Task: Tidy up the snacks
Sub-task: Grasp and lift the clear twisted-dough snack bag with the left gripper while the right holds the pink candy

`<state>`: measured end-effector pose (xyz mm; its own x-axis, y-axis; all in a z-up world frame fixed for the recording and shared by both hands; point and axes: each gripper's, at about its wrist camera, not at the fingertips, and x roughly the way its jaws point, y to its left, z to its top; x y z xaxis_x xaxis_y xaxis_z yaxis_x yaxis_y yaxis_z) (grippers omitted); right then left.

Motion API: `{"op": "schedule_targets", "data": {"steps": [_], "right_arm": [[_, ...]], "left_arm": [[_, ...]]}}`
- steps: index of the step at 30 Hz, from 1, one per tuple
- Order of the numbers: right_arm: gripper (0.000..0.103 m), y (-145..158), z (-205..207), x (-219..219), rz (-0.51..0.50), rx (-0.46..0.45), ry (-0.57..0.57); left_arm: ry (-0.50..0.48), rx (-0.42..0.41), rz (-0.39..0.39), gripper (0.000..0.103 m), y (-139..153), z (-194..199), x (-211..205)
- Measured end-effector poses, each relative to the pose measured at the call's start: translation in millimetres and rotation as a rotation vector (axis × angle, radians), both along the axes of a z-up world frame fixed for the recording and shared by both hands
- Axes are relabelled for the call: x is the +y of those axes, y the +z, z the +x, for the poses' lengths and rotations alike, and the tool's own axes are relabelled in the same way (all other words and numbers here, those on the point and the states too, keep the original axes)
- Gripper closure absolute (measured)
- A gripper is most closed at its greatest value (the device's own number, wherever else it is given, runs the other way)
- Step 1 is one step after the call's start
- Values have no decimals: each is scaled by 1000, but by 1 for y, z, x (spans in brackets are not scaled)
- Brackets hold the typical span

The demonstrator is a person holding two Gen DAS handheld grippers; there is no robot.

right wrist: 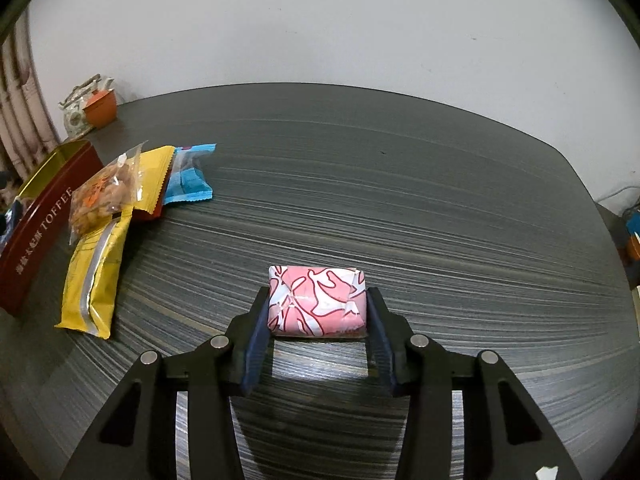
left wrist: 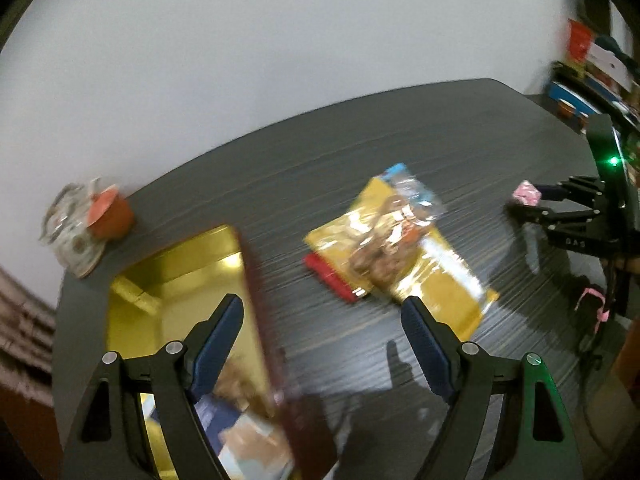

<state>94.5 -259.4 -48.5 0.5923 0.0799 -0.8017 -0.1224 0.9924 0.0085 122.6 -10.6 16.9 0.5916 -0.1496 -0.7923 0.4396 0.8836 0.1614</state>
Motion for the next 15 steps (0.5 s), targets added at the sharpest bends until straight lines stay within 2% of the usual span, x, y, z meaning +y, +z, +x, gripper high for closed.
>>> {"op": "schedule_targets", "data": {"steps": [7,15], "right_arm": [[60,-1,1,0,3,0,0],[59,-1,1,1,2,0,0]], "left_arm": [[-61,95,-11,22,-21,32,-27],[-62,157,-15,22,-37,57,-49]]}}
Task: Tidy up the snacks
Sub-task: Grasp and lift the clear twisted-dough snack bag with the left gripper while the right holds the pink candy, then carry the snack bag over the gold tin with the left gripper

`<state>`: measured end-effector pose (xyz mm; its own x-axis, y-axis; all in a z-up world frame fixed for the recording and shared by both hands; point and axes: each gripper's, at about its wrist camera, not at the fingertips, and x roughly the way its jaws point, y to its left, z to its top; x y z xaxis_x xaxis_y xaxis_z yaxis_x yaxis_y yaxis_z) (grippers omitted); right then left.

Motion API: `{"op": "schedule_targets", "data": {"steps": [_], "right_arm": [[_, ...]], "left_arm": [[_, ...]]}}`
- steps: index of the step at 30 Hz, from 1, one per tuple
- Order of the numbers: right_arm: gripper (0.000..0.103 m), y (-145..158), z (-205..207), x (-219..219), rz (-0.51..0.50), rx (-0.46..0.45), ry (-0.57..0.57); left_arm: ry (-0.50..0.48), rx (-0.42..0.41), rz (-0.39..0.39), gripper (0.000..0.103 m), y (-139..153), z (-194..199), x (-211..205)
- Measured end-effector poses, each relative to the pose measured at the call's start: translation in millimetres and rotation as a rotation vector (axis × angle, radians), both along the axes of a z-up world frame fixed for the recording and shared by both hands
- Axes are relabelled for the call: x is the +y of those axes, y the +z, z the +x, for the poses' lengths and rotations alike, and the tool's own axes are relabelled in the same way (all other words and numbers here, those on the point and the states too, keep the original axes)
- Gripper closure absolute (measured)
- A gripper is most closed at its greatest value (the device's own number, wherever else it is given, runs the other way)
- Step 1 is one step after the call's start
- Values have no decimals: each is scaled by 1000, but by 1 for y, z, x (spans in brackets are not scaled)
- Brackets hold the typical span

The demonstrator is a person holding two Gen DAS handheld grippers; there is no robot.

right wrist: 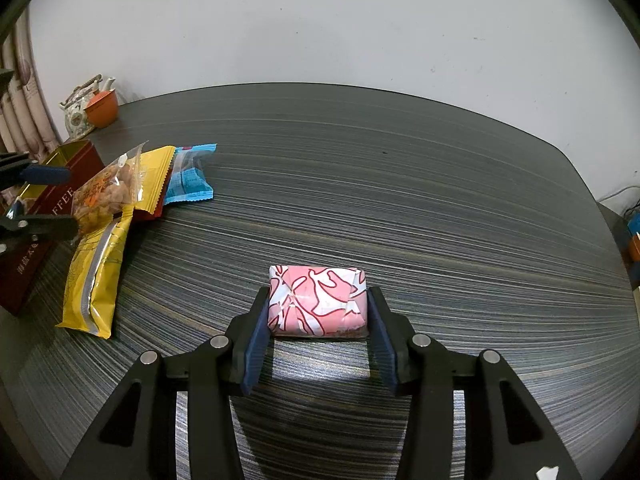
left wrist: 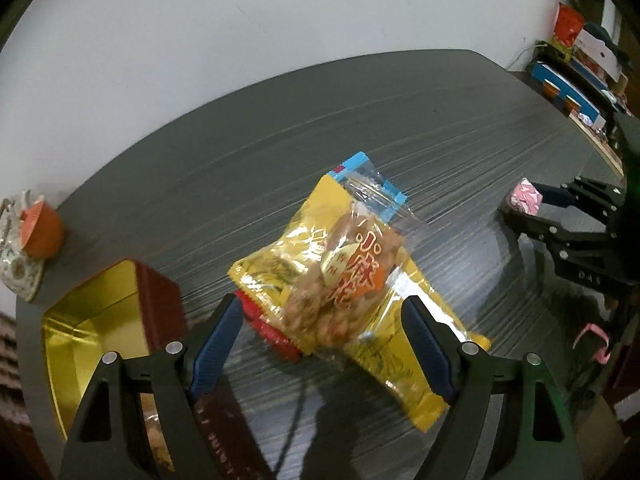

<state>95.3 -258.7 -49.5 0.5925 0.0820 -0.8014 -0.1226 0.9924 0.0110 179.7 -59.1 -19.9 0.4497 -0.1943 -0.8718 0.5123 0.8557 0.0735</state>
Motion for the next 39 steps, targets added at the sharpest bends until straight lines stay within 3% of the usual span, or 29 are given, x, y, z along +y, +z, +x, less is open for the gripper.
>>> {"op": "schedule_targets", "data": {"steps": [8,11,12,16,39], "right_arm": [[59,0,0,0,0,0,0],[59,1,0,0,0,0,0],[59,1,0,0,0,0,0],[59,1,0,-1,0,1,0],[59,1,0,0,-2,1,0]], "left_arm": [[48,13,-22,22,-10,14,-7],[48,14,-48,38,-10,13,-5],[48,21,-54,51,-11,14,-7],[65,18,-49,57,-12,13,-12],[171,-23,-26,65,1,-32,12]]}}
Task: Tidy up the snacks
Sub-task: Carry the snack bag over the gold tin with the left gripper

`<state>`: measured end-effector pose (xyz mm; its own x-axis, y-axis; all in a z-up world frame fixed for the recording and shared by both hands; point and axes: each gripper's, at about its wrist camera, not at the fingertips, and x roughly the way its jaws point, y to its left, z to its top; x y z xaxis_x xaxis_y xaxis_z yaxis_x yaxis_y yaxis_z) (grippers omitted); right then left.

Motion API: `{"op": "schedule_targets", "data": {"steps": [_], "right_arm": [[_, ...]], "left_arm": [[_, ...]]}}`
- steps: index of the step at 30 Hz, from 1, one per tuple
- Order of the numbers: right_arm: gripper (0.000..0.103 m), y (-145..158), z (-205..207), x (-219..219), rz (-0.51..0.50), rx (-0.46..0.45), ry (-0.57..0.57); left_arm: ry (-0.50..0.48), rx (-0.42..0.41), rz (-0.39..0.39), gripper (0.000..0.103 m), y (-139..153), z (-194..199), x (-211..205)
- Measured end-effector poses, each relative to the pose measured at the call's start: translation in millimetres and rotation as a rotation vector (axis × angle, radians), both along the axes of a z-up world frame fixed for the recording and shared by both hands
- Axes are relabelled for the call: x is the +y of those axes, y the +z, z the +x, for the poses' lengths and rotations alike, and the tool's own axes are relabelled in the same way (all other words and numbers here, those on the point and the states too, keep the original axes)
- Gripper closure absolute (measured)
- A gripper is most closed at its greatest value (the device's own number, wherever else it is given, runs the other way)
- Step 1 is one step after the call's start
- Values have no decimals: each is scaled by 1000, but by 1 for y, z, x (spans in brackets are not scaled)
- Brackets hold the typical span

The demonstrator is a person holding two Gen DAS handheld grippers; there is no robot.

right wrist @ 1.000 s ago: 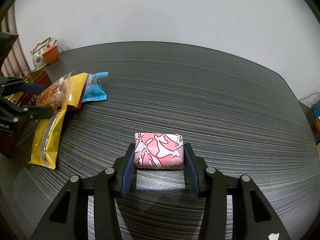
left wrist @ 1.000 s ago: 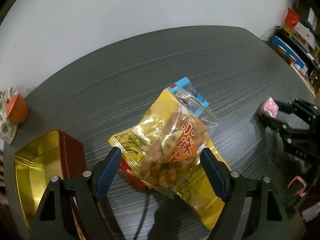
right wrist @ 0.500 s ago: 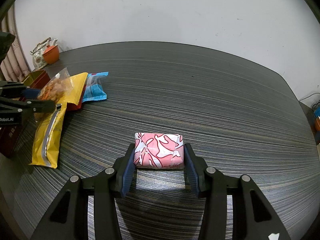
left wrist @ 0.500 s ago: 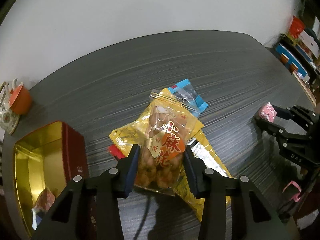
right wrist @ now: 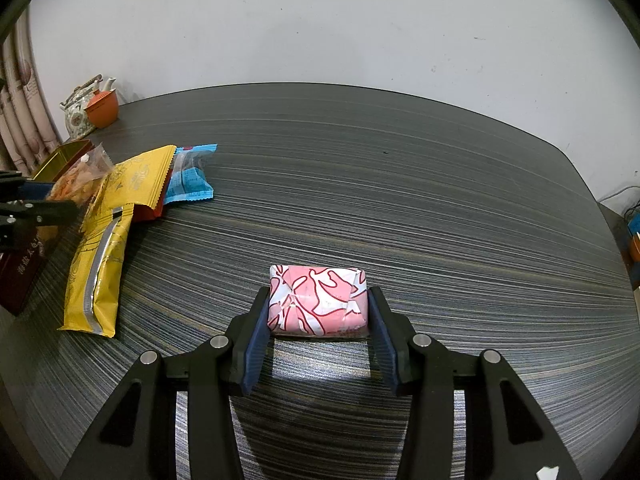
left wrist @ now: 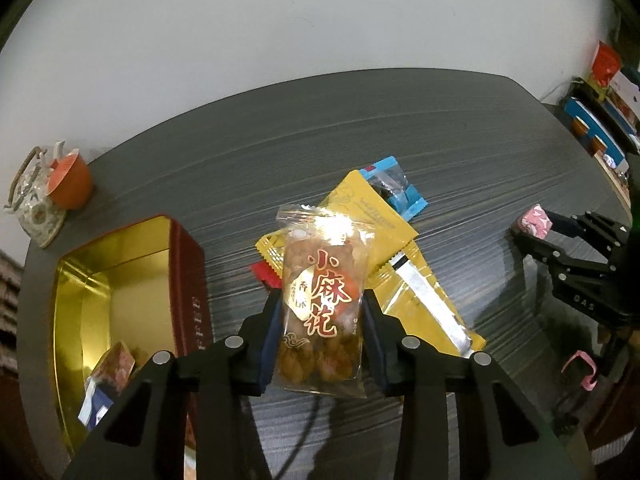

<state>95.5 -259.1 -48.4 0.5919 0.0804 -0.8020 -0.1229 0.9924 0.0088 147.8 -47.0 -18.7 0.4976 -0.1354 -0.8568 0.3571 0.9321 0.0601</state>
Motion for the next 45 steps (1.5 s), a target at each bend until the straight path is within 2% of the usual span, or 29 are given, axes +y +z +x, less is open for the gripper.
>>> {"op": "schedule_targets", "data": {"steps": [21,26,31,38,45], "right_arm": [[59,0,1,-1,0,2,1],[59,0,1,-1,0,2,1],[59,0,1,0,-1,2,1],[59,0,1,0,-1,2,1],[59,0,1,0,-2,2,1]], "left_arm": [[48,-50,-28,65,39,-5,24],[100,-80,-16,65,51,-4,52],[175,-94,0,65,51,2,90],[293,-67,37,65,38,10,147],[362,-27,34,65,23,15,183]]}}
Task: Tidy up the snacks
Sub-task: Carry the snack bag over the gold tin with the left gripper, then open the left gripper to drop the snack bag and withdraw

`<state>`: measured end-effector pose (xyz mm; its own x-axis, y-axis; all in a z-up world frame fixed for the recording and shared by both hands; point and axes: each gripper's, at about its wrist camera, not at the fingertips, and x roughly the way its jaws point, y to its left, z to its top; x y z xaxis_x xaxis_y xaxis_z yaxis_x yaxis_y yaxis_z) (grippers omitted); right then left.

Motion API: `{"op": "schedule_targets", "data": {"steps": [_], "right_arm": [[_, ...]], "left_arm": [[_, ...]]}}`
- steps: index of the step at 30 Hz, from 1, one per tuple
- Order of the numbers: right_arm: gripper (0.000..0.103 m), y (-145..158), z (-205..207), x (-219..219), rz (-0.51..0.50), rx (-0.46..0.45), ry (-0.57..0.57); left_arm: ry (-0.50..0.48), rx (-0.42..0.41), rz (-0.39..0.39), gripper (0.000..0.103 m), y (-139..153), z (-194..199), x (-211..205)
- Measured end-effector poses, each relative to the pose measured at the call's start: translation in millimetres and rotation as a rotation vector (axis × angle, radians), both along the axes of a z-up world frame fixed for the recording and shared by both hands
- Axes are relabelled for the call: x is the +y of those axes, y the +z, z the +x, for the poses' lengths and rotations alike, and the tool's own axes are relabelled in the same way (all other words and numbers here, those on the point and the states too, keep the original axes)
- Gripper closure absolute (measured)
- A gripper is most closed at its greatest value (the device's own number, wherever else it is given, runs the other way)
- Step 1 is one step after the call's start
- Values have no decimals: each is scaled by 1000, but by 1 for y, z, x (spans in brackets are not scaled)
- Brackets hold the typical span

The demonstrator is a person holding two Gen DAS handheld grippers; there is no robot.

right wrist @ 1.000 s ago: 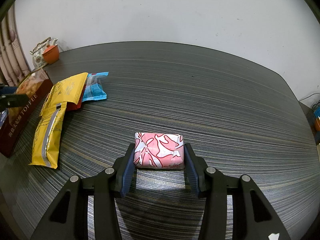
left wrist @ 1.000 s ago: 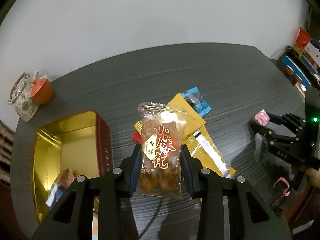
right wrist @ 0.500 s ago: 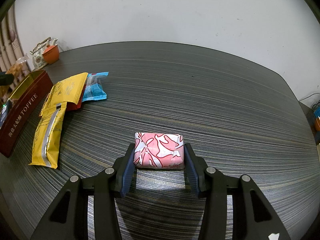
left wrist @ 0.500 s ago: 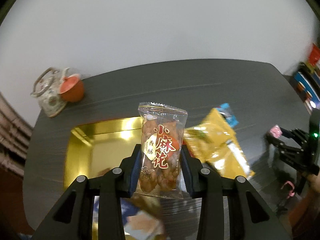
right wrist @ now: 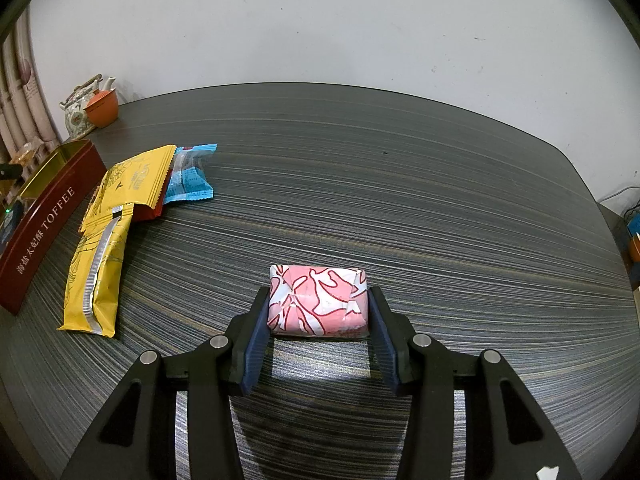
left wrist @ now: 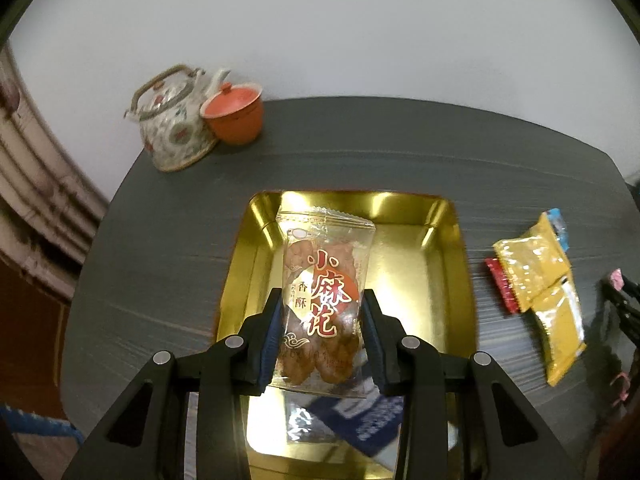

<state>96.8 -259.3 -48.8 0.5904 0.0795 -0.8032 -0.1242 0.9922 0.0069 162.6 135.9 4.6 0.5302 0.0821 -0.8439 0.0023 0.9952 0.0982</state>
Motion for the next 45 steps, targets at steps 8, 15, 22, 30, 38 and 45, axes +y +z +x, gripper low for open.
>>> {"op": "schedule_targets", "data": {"steps": [8,15,22,30,38,45], "right_arm": [[59,0,0,0,0,0,0],[59,0,0,0,-1,0,0],[59,0,1,0,-1,0,0],[59,0,1,1,-1,0,0],[59,0,-2,-2,-2,0,0],[59,0,-1,-1,-2,0,0]], "left_arm": [[29,45,10,65,-20,5,18],[35,55,54,65,-28,4,19],[30,53,109,64,-31,1,16],[24,47,159,63,-30,-7,14],[-2,6,199,45,-21,-21,7],[-13,-31,198,43,-6,-41,1]]}}
